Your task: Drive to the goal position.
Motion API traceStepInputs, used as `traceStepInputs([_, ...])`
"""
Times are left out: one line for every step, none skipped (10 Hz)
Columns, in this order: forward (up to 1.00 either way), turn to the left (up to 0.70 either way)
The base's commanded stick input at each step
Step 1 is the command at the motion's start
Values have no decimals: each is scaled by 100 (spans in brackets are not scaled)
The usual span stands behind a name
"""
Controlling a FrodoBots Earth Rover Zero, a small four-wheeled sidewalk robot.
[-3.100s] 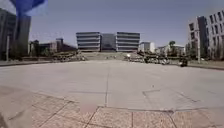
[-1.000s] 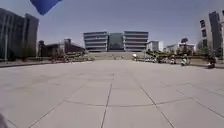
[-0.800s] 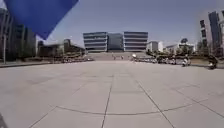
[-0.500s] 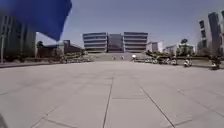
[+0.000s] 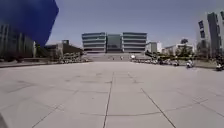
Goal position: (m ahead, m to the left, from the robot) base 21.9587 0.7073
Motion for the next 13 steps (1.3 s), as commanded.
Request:
traceStepInputs([100, 0])
traceStepInputs([100, -11])
traceStepInputs([100, -22])
traceStepInputs([100, -32])
traceStepInputs([100, -15])
traceStepInputs([100, 0])
traceStepInputs([100, 0])
traceStepInputs([100, -11])
traceStepInputs([100, -39])
traceStepInputs([100, -36])
traceStepInputs([100, -3])
traceStepInputs([100, -16])
traceStepInputs([100, -30])
